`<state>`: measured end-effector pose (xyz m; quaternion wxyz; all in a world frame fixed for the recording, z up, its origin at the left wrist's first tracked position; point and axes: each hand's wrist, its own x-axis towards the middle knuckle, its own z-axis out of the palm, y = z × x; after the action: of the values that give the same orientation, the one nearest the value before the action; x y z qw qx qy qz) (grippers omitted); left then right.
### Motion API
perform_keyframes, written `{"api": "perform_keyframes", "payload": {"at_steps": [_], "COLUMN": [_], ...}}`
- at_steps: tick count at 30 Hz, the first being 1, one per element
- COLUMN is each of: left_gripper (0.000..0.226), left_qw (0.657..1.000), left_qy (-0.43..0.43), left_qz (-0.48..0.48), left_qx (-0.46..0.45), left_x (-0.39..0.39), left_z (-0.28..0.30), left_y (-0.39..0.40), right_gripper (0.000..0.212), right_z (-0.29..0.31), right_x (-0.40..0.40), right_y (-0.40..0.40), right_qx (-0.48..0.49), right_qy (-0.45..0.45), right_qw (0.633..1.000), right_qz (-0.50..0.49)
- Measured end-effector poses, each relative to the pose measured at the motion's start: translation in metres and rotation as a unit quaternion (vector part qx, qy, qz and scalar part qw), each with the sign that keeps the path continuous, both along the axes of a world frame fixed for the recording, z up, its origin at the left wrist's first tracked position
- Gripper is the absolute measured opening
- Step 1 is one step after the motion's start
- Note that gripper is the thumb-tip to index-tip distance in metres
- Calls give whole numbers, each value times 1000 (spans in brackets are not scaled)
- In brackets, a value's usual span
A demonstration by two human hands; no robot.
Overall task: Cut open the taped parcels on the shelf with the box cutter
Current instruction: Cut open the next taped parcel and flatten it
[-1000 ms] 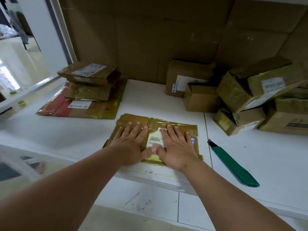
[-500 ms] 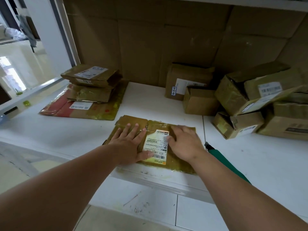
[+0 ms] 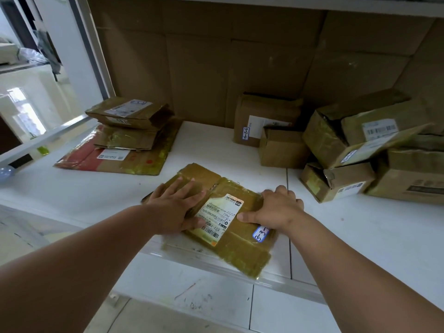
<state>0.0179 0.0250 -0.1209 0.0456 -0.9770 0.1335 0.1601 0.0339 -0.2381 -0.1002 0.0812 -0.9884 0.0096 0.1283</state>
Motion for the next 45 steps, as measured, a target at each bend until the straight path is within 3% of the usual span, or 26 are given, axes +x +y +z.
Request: {"api": "perform_keyframes", "payload": {"at_steps": [3,6,13,17,20,24,27,29,35,38,45], "left_gripper": [84,91,82,89,92,101,107,100,103,102,101], "left_qw": [999,998,987,959,915,784,707,677,663,675,717], "left_qy": [-10,-13,-47,-103,-172,-220,-161,-96,-110,-146,-111], "left_qz": [29,66,131,211,261,288,328,309,271,257,222], "left_qx": [-6,-20,-77,-159,-253,-504,-605,-661,-689,-676,-651], "left_x": [-2,-5,-12,-18,-22,-23,-15,-5,34,58,88], "left_z": [-3,-5,-7,0,9,23,37,43,73,90,90], "left_y": [2,2,1,5,9,16,25,35,84,122,181], "right_gripper": [71,43,19,14,13,14,14,11,12,7,17], "right_z": [3,5,8,10,12,16,18,22,43,49,54], "right_x": [1,-1,-8,-9,-7,-2,6,15,50,72,106], "right_y": [-7,-15,-22,-24,-17,3,22,36,104,145,227], "right_qx": [68,137,229,349,436,486,522,541,604,630,654], "right_qy": [22,19,-51,-69,-73,-100,-127,-148,-184,-175,-144], "right_qw": [997,990,972,934,896,867,842,826,770,747,721], "right_qz": [-35,-26,-2,-35,-44,-41,-49,-57,-95,-121,-176]}}
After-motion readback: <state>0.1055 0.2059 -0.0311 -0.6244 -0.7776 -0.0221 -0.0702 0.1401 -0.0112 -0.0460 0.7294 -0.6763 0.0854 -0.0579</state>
